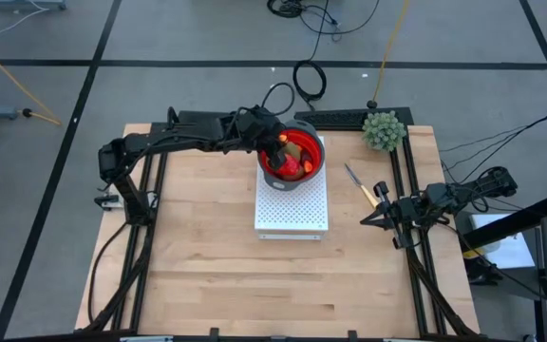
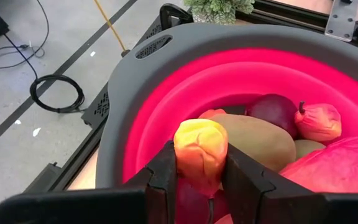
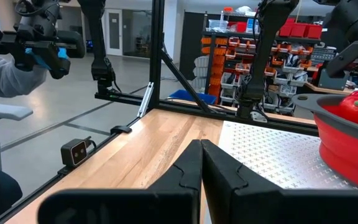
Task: Pick & Place Fruit
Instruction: Put the orange pear into the red strainer bowl, then put the yellow knife on the shelf
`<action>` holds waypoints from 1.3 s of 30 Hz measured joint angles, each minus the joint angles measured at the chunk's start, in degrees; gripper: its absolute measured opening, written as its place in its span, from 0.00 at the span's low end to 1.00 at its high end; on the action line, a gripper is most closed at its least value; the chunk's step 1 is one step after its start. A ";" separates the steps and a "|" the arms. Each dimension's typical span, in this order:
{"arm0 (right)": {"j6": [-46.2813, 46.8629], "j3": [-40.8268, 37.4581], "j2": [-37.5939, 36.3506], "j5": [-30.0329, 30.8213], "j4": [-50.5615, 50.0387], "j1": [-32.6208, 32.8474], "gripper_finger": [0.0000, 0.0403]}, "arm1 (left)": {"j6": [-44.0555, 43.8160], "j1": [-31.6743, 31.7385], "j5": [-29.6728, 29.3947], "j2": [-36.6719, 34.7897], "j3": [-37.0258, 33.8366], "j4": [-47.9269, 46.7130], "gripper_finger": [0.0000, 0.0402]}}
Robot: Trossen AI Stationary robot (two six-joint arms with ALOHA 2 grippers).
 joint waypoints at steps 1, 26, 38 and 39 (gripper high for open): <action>0.00 0.00 0.00 0.00 -0.02 0.00 0.00 | 0.03 0.00 0.23 0.00 0.00 0.00 0.24; 0.00 0.00 -0.02 0.00 0.11 -0.02 0.00 | -0.25 -0.58 -3.60 -8.65 -0.07 0.23 0.49; 0.00 0.00 0.00 -0.02 0.00 -0.02 0.00 | -0.39 -3.57 -4.82 -15.94 -0.04 -11.18 0.11; 0.00 0.00 -0.02 -0.02 0.02 0.00 0.00 | -0.36 -3.96 -4.78 -16.15 -0.04 -12.03 0.07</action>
